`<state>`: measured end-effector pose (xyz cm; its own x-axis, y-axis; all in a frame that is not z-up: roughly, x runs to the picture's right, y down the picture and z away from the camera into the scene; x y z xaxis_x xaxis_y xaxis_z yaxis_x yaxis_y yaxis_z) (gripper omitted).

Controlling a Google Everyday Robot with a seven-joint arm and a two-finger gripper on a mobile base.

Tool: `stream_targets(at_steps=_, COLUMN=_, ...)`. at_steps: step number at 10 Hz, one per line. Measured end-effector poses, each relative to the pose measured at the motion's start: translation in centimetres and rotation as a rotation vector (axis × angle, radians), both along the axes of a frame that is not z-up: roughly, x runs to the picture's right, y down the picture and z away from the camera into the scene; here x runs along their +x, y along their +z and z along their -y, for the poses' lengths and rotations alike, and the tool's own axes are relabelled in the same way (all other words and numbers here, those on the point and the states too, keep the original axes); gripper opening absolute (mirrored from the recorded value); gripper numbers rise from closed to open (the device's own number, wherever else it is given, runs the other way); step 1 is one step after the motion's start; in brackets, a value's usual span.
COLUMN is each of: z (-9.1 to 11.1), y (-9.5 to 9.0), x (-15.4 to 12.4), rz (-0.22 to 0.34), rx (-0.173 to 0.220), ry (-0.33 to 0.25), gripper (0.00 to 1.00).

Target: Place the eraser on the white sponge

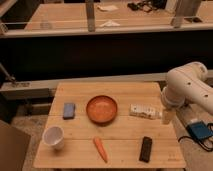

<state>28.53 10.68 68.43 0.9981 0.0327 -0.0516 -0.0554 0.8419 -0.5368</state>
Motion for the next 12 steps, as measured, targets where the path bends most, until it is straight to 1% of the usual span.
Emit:
stream_targets(at_steps=2, z=0.1, y=-0.1, x=0.0, rz=0.000, rx=0.002, ry=-0.001, gripper=0.80)
stream_targets(at_steps=3, z=-0.2, y=0.0, x=-0.1, rz=0.001, rx=-0.001, ry=-0.008, gripper=0.80)
stream_targets(at_steps=4, z=-1.3, y=0.5, x=-0.5, rz=0.010, rx=-0.009, ry=-0.025, gripper=0.80)
stream_targets(at_steps=6, z=-2.6, y=1.5, x=-1.1, rz=0.024, rx=-0.018, ry=-0.048, gripper=0.80)
stream_targets(at_steps=8, z=-2.7, y=1.4, x=-1.2, rz=0.025, rx=-0.020, ry=-0.053, gripper=0.80)
stream_targets(at_steps=10, z=-3.1, y=1.5, x=-1.5, rz=0.033, rx=-0.026, ry=-0.069, gripper=0.80)
stream_targets(at_steps=12, z=-4.7, y=2.7, x=-2.1, rz=0.052, rx=-0.034, ry=-0.098, gripper=0.80)
